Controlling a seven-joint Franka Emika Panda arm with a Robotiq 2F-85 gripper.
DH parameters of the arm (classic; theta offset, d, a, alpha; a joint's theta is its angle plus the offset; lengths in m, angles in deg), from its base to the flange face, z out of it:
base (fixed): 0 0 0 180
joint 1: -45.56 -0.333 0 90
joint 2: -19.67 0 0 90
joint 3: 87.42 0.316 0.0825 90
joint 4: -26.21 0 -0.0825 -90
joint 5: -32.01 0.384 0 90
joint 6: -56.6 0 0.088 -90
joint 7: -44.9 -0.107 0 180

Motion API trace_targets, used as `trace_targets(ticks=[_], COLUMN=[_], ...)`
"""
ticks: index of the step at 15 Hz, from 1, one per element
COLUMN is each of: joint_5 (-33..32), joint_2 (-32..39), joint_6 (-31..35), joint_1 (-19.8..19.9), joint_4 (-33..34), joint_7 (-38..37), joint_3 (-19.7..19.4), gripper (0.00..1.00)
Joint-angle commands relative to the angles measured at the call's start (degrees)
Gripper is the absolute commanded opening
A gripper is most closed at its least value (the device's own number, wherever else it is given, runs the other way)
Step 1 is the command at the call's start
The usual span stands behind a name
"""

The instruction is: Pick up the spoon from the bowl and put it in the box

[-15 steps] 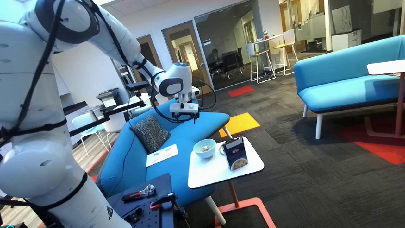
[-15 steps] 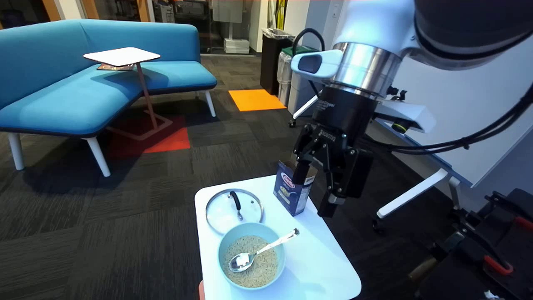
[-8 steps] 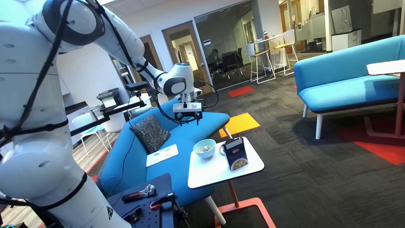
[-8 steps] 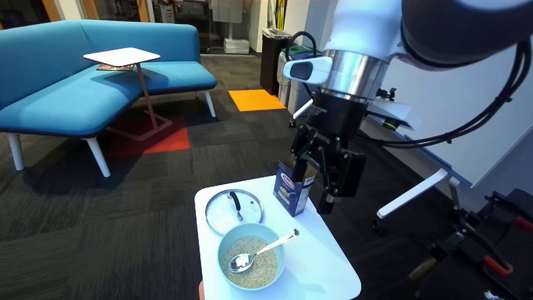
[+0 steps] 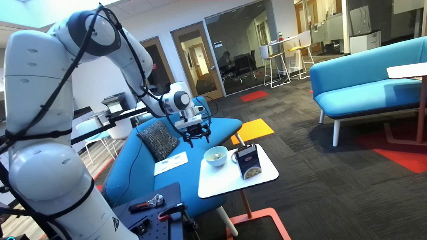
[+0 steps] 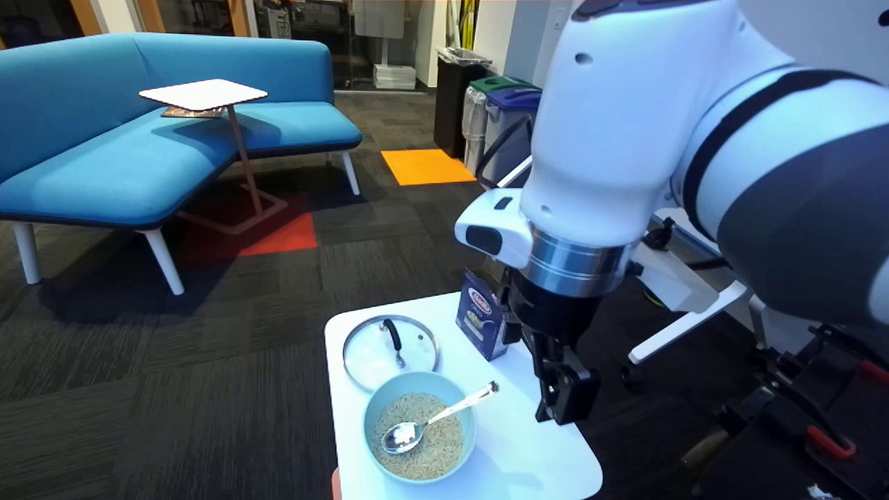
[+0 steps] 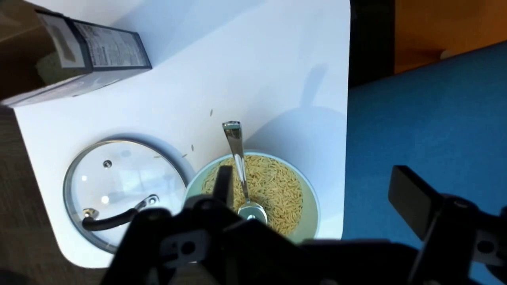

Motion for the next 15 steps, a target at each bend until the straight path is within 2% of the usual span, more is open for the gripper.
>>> trace_targets(ticks=[1, 8, 15], joint_5=[-4.18, -4.33, -6.07], joint_2=[3.17, 10.46, 16.58], joint_6=[-2.70, -3.34, -10.47], joint_1=[1.47, 6.80, 6.87], joint_4=[2.71, 7.87, 15.27], joint_7=[-3.18, 5.12, 6.48], joint_3=[1.56, 4.74, 5.30], gripper=[1.00, 1.00, 1.00])
